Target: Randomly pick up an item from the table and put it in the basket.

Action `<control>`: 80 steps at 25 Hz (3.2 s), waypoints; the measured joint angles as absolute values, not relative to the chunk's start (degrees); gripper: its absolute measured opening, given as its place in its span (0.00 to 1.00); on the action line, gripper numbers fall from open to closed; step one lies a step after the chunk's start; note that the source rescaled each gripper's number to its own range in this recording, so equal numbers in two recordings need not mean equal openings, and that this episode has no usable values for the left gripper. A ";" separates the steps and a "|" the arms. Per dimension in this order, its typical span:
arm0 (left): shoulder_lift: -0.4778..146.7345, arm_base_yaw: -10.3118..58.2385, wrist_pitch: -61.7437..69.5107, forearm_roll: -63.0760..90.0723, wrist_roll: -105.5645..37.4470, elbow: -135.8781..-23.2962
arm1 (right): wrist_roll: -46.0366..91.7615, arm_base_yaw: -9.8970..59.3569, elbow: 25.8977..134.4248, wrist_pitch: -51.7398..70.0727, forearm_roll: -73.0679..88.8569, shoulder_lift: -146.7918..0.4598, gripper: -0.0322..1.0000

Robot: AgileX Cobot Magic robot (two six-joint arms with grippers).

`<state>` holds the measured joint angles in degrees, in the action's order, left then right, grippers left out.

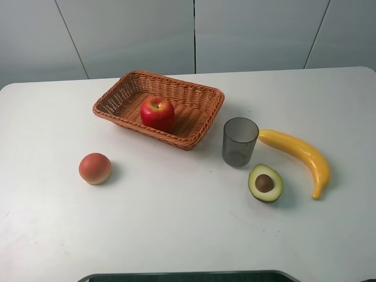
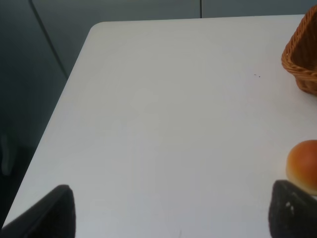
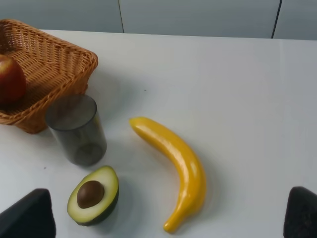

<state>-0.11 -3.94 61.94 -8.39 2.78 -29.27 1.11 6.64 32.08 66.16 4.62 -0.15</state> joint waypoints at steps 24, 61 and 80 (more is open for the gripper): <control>-0.11 -3.94 61.94 -8.39 2.78 -29.27 | 0.00 6.64 29.24 62.98 2.07 -0.15 1.00; -0.11 -3.94 61.94 -8.39 2.67 -29.27 | 0.00 6.55 29.24 62.86 2.07 -0.15 1.00; -0.11 -3.94 61.94 -8.39 2.67 -29.27 | 0.00 0.51 29.24 62.86 2.07 -0.15 1.00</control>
<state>-0.11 -3.94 61.94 -8.39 2.67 -29.27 0.00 0.51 29.24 62.86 2.07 -0.15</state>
